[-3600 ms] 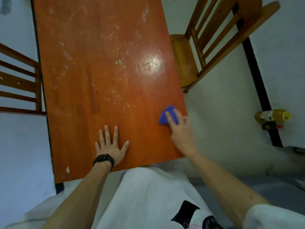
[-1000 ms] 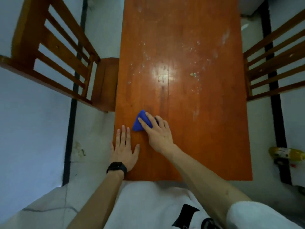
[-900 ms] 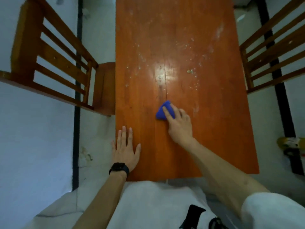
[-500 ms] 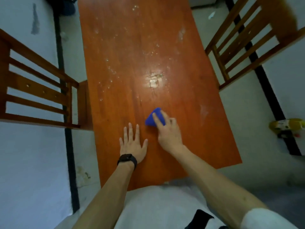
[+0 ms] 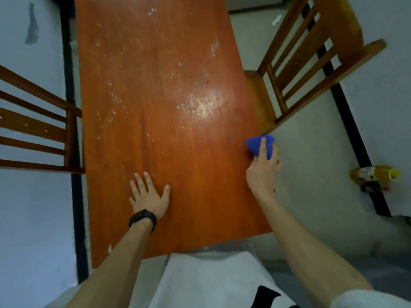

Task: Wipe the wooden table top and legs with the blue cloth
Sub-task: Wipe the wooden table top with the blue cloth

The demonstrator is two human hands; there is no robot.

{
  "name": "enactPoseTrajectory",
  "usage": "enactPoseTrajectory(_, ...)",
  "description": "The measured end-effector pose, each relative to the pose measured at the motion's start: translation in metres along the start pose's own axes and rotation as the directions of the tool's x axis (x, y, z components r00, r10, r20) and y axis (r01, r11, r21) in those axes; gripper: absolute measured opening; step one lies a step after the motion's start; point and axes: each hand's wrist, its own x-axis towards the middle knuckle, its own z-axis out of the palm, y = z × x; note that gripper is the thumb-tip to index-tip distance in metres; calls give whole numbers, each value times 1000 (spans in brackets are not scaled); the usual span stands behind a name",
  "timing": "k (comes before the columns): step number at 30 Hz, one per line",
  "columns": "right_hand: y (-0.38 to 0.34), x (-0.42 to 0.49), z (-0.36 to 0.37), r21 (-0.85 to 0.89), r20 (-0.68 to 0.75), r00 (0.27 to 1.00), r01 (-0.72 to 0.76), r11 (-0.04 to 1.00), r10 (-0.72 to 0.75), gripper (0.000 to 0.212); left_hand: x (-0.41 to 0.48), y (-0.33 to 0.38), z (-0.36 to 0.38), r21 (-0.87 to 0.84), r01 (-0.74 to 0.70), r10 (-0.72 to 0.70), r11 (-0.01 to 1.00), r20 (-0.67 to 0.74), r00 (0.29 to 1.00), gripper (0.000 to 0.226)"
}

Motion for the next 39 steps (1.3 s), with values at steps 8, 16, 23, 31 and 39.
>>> enactPoseTrajectory(8, -21, -37, 34, -25, 326, 739, 630, 776, -590, 83, -7, 33, 6, -40, 134, -133, 990, 21, 991, 92)
enactPoseTrajectory(16, 35, 60, -30, 15, 159, 986, 42, 999, -44, 61, -11, 40, 5, -34, 167, -166, 985, 29, 986, 94)
enactPoseTrajectory(23, -41, -1, 17, 53, 321, 689, 672, 739, -650, 77, -8, 37, 0, 23, 186, -187, 982, 61, 980, 103)
enactPoseTrajectory(31, -13, 68, 6, -71, 201, 912, 377, 923, -357, 70, -4, 28, -3, 48, 151, -154, 987, 74, 985, 108)
enactPoseTrajectory(39, -43, 52, -4, 90, 128, 936, 318, 944, -327, 57, -8, 21, 2, 31, 123, -125, 992, 40, 991, 108)
